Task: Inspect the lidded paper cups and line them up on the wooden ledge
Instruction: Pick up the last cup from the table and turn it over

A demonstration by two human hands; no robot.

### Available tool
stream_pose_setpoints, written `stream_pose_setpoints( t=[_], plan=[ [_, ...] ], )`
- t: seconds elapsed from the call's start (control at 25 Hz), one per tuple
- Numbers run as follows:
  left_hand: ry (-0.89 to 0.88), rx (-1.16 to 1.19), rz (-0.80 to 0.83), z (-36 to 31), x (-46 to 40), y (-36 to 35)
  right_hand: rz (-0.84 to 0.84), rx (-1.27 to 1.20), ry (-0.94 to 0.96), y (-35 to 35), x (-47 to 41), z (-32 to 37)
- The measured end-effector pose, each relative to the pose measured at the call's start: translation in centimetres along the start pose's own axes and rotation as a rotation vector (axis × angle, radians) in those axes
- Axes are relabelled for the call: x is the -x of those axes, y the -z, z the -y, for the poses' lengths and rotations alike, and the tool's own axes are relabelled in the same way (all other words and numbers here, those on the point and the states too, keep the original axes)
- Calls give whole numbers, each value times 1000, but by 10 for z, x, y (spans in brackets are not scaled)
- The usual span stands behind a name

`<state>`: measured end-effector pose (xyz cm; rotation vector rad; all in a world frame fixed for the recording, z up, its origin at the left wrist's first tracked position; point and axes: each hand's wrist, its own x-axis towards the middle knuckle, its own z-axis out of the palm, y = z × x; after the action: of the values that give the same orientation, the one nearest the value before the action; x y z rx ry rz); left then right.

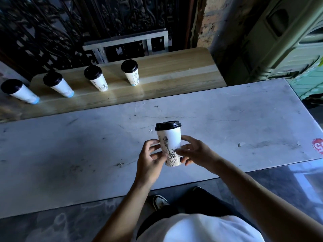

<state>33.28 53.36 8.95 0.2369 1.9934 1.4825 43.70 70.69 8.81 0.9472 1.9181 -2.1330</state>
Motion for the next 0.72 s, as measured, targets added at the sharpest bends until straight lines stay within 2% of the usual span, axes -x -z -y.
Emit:
stream_pose_setpoints(
  t=[0.12, 0.24, 0.52, 0.72],
  plan=[
    [14, -10, 75, -11, -26, -6, -133, 150, 64, 2, -21, 7],
    [3, -44, 84, -27, -61, -17, -206, 280, 129, 13, -46, 19],
    [-23, -139, 120, -55, -193, -56, -225, 497, 196, 74, -167, 61],
    [-80, -173, 16, -56, -316, -86, -225, 638, 294, 119, -288, 81]
  ],
)
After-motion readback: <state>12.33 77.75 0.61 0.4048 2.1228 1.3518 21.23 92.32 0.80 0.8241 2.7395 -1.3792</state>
